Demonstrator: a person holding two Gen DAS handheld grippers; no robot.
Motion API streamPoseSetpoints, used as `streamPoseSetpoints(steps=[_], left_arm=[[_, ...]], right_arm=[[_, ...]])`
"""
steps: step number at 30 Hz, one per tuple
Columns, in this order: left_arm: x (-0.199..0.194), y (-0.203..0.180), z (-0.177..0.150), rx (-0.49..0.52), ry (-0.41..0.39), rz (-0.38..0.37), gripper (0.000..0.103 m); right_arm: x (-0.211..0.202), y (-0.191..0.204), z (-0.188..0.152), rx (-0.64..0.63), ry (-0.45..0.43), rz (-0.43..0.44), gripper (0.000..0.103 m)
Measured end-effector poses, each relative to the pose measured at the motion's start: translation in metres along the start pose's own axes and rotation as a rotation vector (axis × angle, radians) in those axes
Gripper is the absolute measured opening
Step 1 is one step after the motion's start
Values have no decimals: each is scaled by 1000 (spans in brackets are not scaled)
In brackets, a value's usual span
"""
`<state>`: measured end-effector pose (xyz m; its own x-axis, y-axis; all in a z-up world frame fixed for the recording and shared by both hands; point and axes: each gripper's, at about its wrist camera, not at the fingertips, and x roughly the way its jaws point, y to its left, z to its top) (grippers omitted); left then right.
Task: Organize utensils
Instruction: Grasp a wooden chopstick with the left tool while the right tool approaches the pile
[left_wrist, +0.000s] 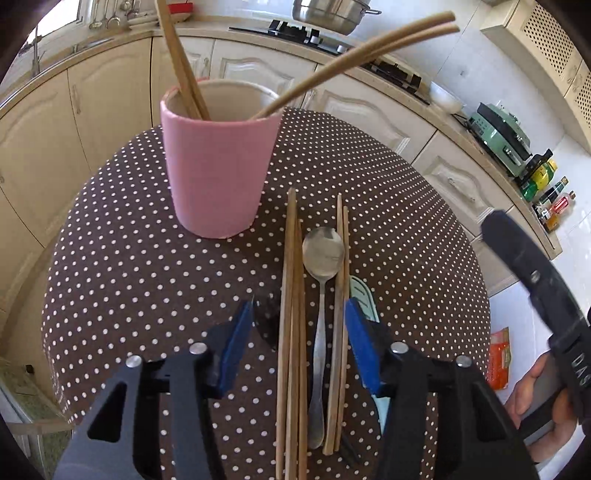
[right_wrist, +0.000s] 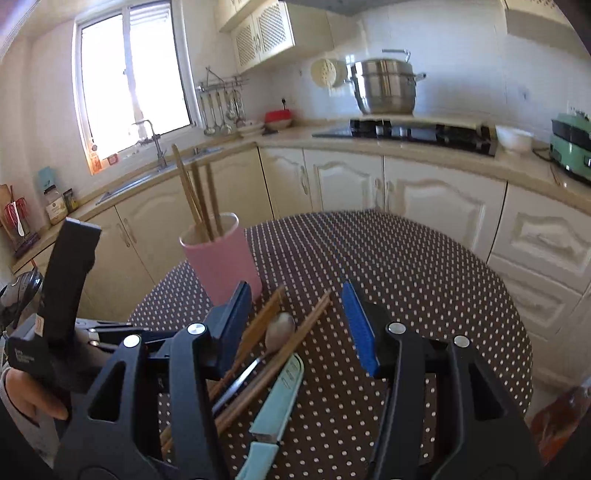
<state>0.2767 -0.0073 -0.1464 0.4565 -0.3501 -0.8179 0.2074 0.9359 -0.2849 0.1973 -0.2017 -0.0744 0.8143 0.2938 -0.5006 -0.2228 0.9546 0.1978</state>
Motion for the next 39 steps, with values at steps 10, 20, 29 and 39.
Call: streamPoseSetpoints(steps=[10,20,29,39], left_arm=[[40,-6,19,5,56,50,36],[65,-2,29,-9,84,28,12],[57,4,23,-39,65,-17,12],[52,15,17,-66,64,-60,12]], right_arm=[[34,-23,-21,66,130,19,51],[61,-42,-27,120,222,31,51],[105,-42,-31,170,378,57,51],[132,-19,-20,84,419,-17,51]])
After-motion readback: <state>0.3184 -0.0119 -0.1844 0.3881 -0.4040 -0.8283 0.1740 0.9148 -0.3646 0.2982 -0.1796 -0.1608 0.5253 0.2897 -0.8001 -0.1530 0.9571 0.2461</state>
